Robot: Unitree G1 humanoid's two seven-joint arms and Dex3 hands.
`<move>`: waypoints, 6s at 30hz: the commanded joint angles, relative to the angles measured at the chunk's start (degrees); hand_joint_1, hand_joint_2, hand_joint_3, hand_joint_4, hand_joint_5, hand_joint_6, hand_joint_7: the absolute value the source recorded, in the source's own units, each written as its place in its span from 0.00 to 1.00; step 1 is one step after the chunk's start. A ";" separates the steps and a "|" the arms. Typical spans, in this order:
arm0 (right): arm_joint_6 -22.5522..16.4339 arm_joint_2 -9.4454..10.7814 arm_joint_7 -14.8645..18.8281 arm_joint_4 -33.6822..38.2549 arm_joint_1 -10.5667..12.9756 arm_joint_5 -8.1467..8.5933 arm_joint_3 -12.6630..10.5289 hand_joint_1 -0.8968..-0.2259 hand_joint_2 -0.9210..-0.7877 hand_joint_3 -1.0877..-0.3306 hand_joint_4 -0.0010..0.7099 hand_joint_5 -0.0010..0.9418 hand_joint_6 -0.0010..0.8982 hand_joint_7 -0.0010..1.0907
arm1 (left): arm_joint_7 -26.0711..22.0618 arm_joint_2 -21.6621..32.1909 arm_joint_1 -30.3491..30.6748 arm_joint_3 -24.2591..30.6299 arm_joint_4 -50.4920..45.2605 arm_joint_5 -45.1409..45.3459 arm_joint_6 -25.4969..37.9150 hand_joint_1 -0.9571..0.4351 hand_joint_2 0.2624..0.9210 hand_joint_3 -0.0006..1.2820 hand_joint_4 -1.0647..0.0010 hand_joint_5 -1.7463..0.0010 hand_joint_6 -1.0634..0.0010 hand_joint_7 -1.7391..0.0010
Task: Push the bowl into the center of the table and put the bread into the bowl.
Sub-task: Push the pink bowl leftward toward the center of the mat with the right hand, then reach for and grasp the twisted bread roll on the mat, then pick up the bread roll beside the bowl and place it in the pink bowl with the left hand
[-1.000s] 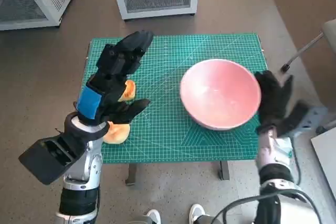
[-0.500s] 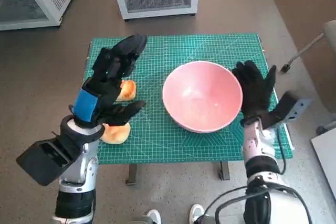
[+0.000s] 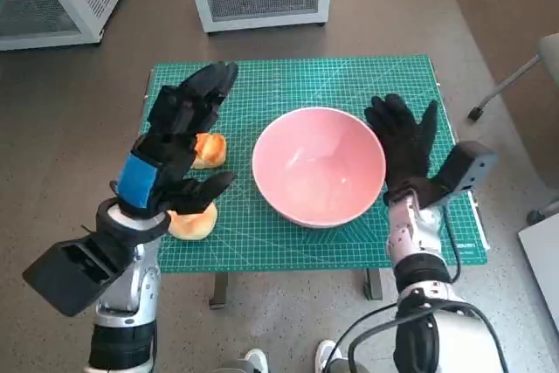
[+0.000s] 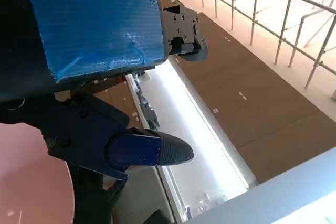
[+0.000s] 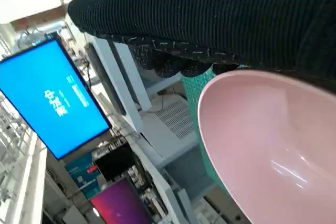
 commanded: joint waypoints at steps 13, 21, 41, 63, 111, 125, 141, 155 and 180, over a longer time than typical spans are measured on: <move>-0.03 -0.27 -1.95 0.04 -0.51 -3.01 1.88 0.85 0.00 0.62 0.51 0.01 0.17 0.42 | 1.28 0.48 1.15 0.76 -0.46 1.55 -1.82 0.23 1.00 0.23 0.83 0.98 1.00 0.71; -8.43 -0.78 1.45 -2.87 -0.90 -1.35 1.16 0.85 0.04 0.59 0.56 0.02 0.18 0.48 | 0.84 1.40 1.32 2.33 1.01 0.88 -3.06 0.23 1.00 0.23 0.82 0.98 1.00 0.71; -25.11 -1.94 19.82 -29.13 6.72 5.63 4.93 0.77 0.00 0.68 0.62 0.02 0.17 0.53 | 5.01 11.71 -2.35 5.86 7.81 16.14 -7.79 0.21 1.00 0.22 0.84 1.00 0.95 0.80; -18.84 -2.91 21.20 -51.06 17.21 9.25 10.82 0.68 0.00 0.88 0.63 0.01 0.21 0.53 | -4.09 25.16 -8.66 -5.41 -0.52 36.53 27.86 0.54 0.71 0.00 0.95 1.00 0.87 0.91; -20.31 -4.52 19.69 -52.72 19.22 7.07 12.65 0.76 0.00 0.80 0.60 0.00 0.15 0.54 | 4.00 12.54 -41.18 -33.04 70.95 52.27 27.57 0.62 0.74 0.01 0.77 0.98 0.68 0.97; -20.76 -4.30 18.49 -53.52 19.81 6.35 13.07 0.77 0.00 0.79 0.60 0.00 0.15 0.54 | 17.15 13.47 -39.58 -36.88 76.69 54.99 19.38 0.76 0.99 0.14 0.50 0.22 0.46 0.50; -20.36 -4.15 18.63 -53.76 20.18 7.17 13.38 0.77 0.00 0.79 0.60 0.00 0.15 0.55 | 19.65 17.40 -41.34 -33.34 73.24 51.74 15.45 0.69 1.00 0.12 0.50 0.30 0.45 0.24; -20.50 -3.53 19.06 -52.93 20.13 7.73 13.62 0.77 0.00 0.79 0.61 0.01 0.15 0.55 | 18.82 23.88 -30.13 -21.60 30.67 46.98 16.63 0.69 1.00 0.10 0.40 0.29 0.48 0.29; -20.44 -3.46 19.43 -53.63 21.44 8.81 13.78 0.77 0.00 0.79 0.62 0.01 0.15 0.55 | 14.25 17.56 -20.04 -24.36 3.60 49.12 9.74 0.69 1.00 0.07 0.35 0.32 0.46 0.31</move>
